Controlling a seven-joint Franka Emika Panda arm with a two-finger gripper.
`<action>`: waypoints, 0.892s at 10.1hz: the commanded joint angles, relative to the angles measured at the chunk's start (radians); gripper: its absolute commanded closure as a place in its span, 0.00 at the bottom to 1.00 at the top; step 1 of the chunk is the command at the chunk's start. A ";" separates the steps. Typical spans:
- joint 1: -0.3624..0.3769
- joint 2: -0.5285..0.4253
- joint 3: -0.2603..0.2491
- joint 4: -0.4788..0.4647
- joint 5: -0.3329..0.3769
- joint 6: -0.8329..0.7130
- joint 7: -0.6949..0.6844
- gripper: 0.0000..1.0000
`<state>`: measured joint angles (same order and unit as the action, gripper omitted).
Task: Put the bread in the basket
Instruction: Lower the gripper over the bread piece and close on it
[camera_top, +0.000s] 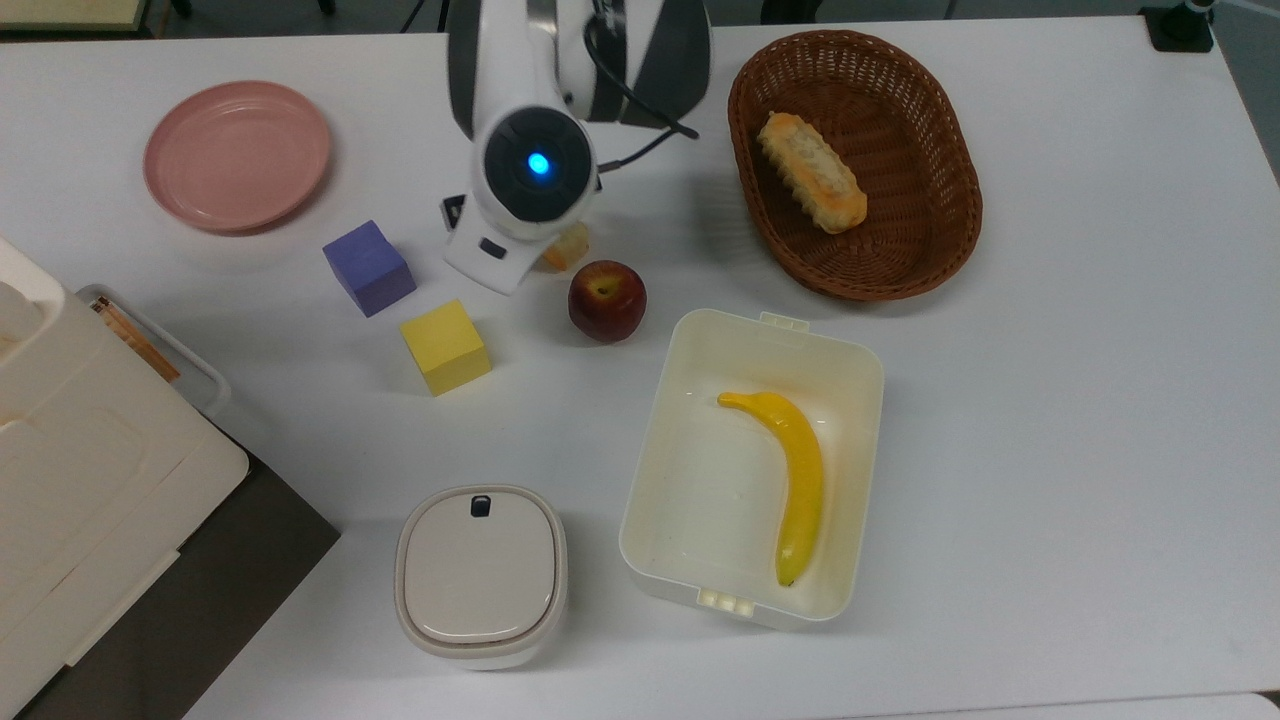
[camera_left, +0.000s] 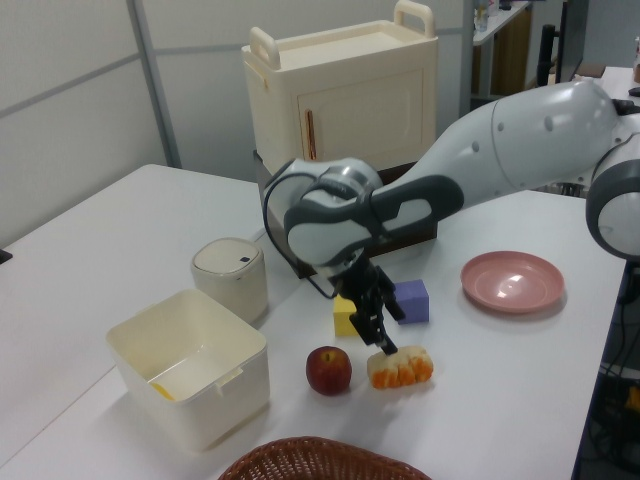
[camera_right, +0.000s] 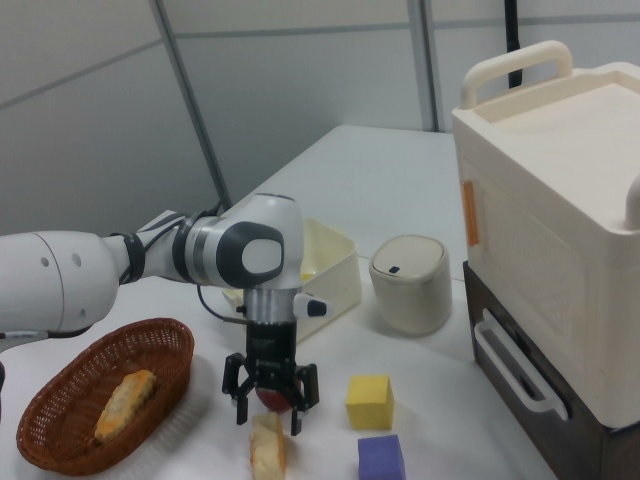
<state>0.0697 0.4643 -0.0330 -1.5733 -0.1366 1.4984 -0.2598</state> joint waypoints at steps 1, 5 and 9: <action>0.050 0.017 -0.002 -0.030 -0.018 -0.013 -0.012 0.06; 0.053 0.023 -0.002 -0.021 -0.018 -0.007 -0.010 1.00; 0.058 -0.013 -0.002 0.021 -0.031 -0.117 -0.021 1.00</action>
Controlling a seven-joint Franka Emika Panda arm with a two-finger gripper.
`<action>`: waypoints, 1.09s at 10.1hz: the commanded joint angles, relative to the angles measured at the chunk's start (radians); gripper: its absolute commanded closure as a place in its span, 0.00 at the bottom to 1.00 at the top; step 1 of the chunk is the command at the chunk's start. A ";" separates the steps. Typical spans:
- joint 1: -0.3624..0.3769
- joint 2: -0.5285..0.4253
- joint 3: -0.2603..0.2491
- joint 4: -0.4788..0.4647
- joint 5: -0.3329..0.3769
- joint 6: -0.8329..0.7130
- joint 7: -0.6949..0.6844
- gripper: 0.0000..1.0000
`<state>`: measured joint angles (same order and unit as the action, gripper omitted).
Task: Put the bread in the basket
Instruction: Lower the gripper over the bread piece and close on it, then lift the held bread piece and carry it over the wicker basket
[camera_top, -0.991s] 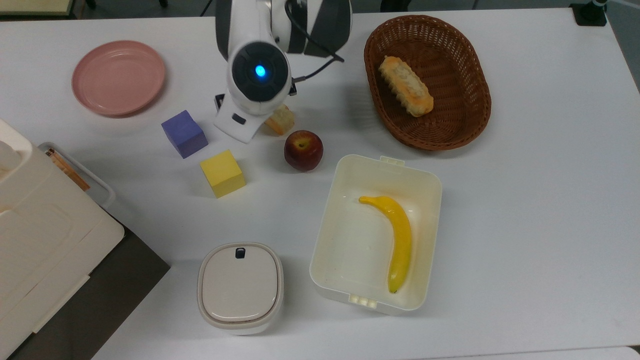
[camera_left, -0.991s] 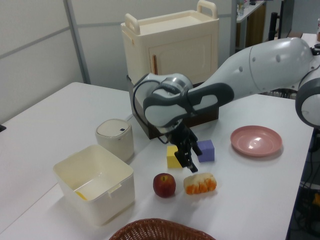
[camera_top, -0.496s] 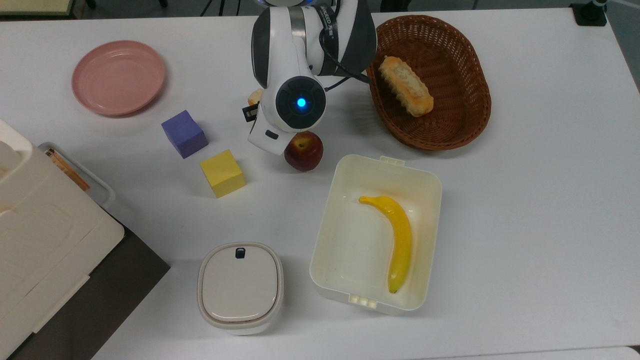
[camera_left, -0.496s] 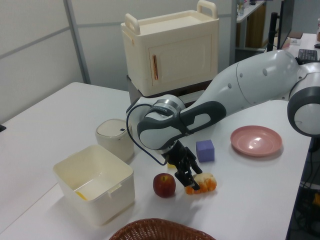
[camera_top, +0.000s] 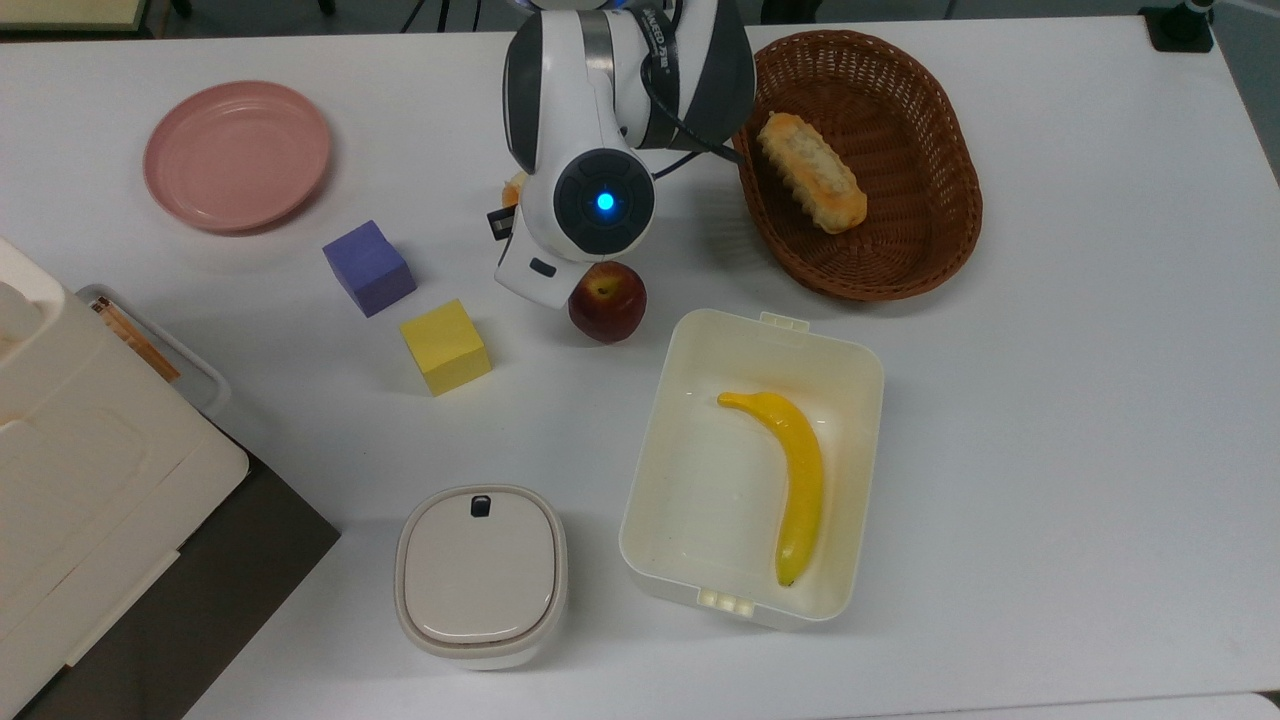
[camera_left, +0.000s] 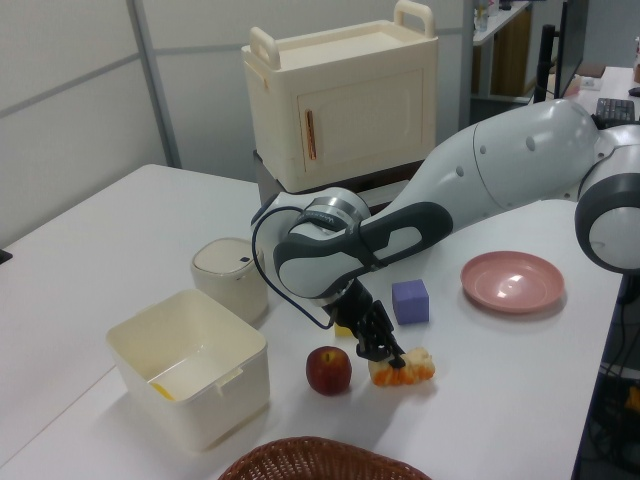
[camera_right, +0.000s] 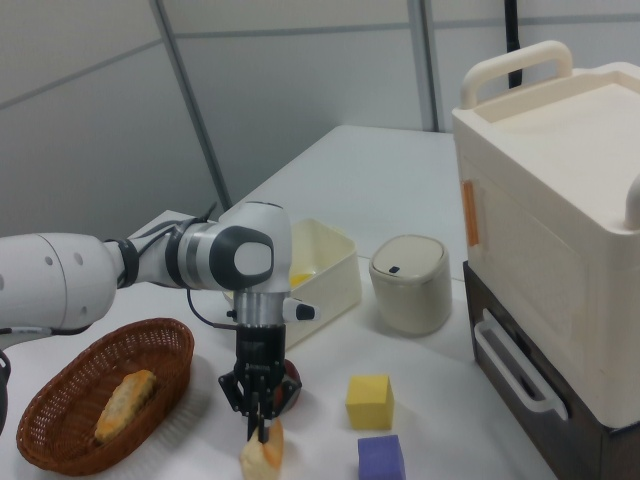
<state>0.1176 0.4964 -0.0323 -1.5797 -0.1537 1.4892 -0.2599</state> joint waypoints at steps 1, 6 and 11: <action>0.034 -0.058 -0.001 0.064 -0.012 -0.166 -0.025 1.00; 0.180 -0.091 -0.001 0.148 0.080 -0.227 0.092 1.00; 0.385 -0.090 -0.001 0.188 0.219 -0.077 0.421 0.99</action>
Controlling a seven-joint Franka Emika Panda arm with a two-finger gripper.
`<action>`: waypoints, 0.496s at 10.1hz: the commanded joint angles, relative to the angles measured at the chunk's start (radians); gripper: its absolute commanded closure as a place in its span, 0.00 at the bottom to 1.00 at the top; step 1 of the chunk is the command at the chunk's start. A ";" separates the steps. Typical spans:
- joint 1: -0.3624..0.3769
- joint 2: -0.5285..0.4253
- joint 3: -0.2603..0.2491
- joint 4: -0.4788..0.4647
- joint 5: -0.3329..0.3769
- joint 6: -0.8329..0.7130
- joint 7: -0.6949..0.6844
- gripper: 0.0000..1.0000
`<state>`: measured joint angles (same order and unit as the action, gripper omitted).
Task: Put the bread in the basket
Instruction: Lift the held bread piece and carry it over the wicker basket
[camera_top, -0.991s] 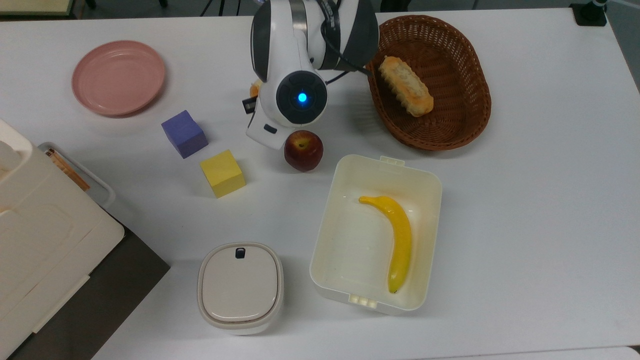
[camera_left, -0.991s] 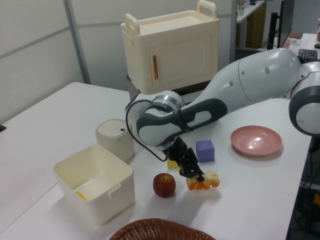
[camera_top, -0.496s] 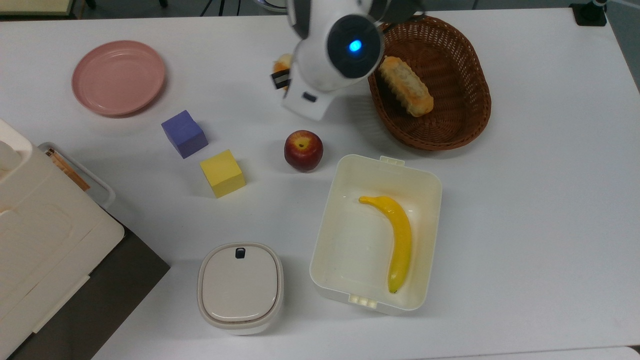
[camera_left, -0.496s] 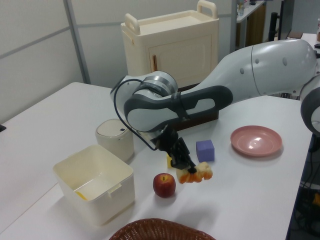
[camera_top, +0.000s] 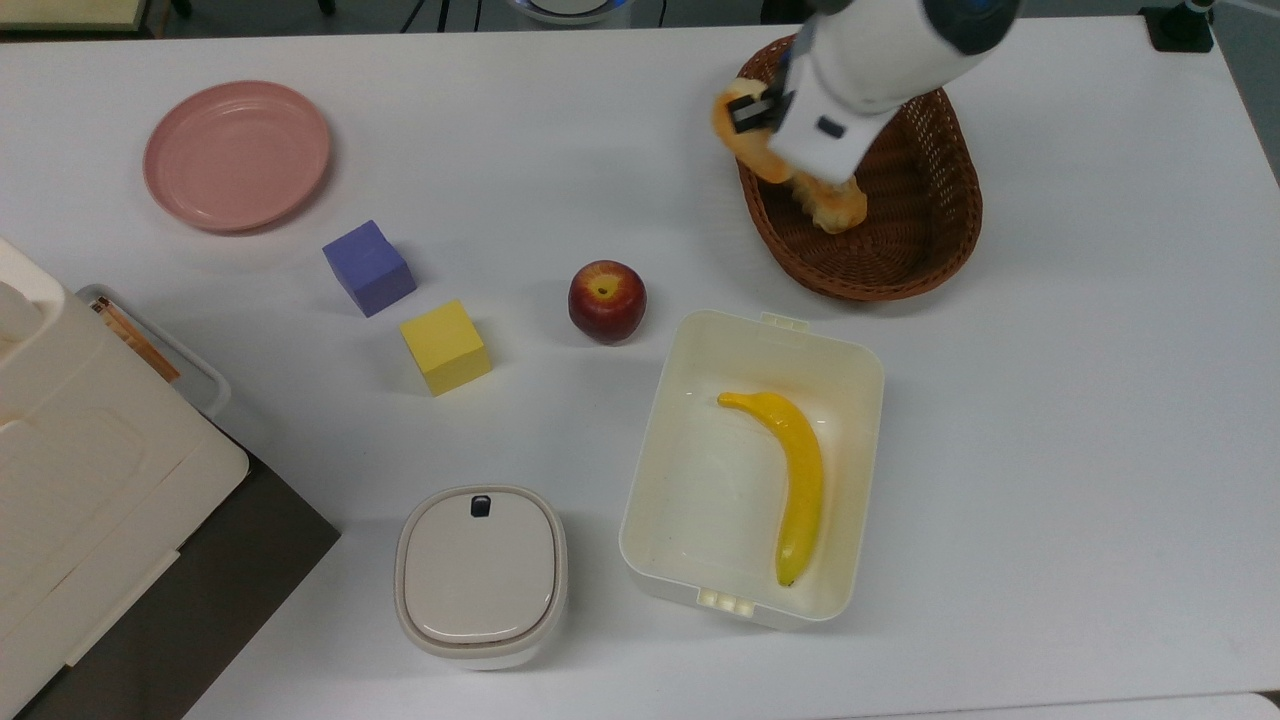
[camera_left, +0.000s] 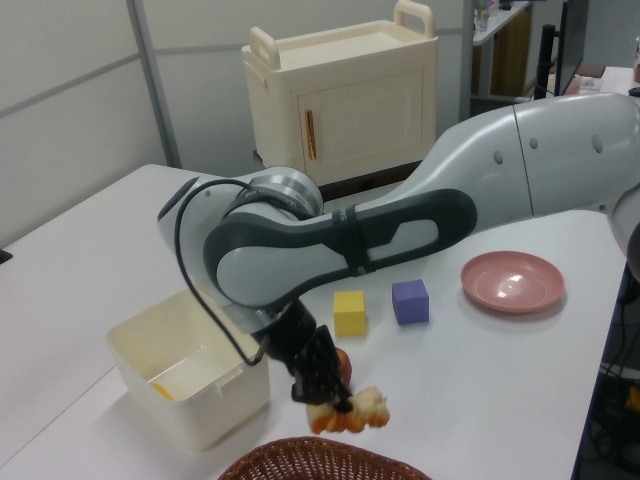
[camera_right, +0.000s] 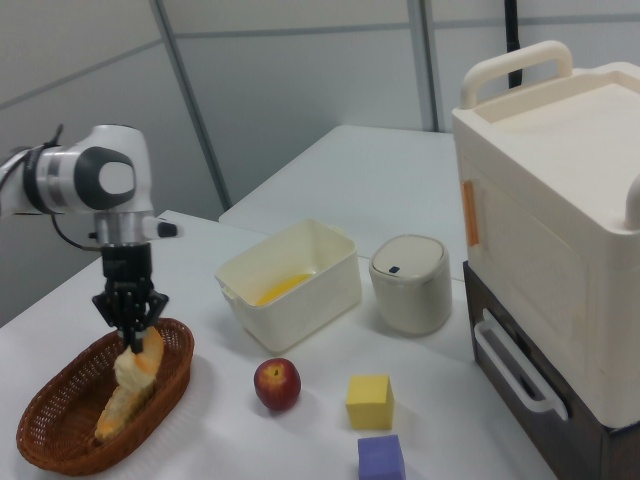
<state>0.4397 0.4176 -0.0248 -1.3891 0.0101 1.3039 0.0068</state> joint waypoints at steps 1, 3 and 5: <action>0.073 -0.011 -0.009 -0.004 0.063 0.141 0.213 0.69; 0.097 -0.014 -0.009 0.001 0.057 0.140 0.277 0.00; 0.076 -0.060 -0.020 0.001 0.057 0.133 0.253 0.00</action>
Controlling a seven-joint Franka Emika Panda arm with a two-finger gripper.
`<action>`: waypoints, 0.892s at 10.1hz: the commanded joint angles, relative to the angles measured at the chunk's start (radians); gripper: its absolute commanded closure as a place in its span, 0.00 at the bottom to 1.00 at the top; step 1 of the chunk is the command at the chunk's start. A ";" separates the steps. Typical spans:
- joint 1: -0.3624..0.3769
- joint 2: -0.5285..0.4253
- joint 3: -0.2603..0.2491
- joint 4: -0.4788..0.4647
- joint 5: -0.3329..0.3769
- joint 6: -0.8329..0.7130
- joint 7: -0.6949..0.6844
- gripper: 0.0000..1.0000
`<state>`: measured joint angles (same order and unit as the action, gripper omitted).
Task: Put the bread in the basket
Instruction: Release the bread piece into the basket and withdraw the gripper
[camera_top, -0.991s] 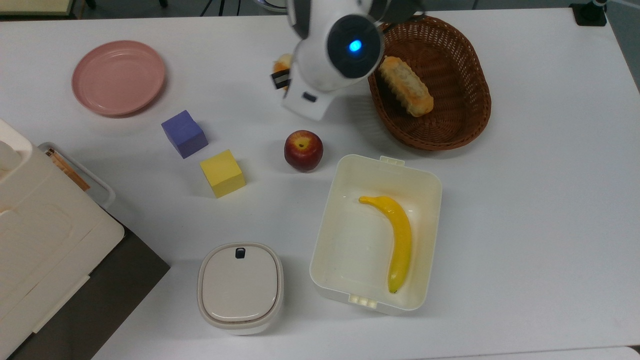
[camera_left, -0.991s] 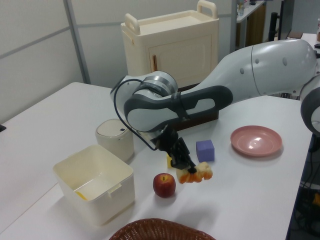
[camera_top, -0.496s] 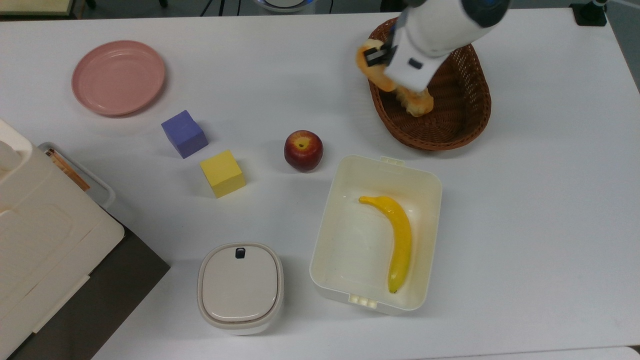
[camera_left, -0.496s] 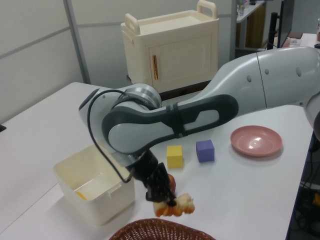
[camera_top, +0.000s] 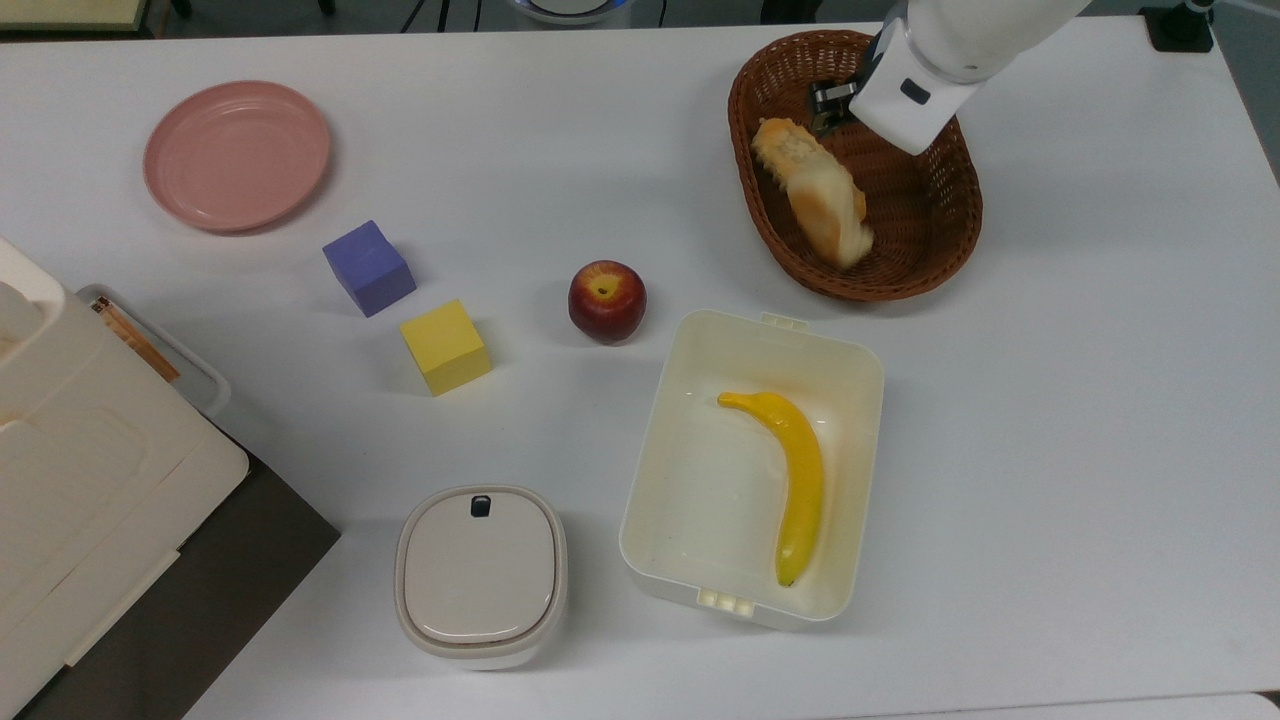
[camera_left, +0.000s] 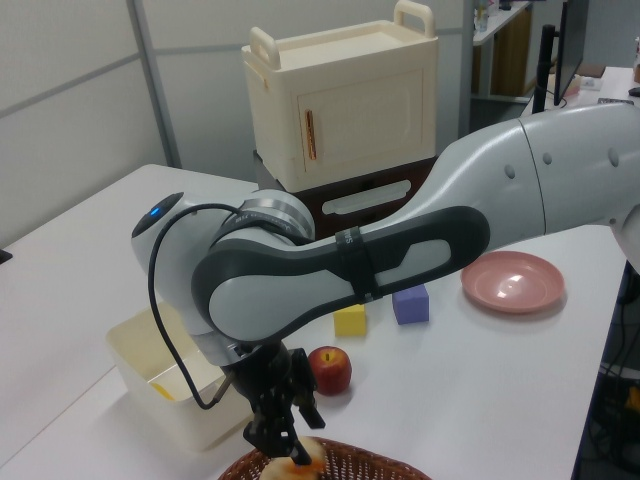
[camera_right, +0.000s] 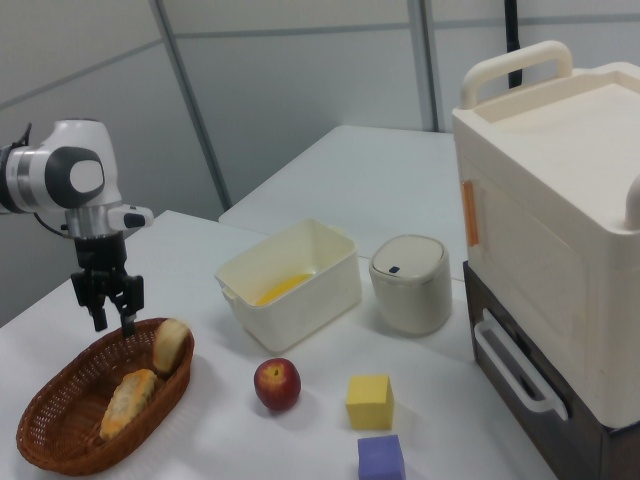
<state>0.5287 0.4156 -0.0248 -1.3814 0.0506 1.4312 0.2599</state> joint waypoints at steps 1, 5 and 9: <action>-0.042 -0.085 -0.023 -0.007 0.006 0.006 -0.042 0.00; -0.266 -0.161 -0.026 -0.007 -0.095 0.014 -0.207 0.00; -0.473 -0.172 -0.026 -0.007 -0.104 0.090 -0.357 0.00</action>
<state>0.1181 0.2698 -0.0547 -1.3638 -0.0440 1.4574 -0.0589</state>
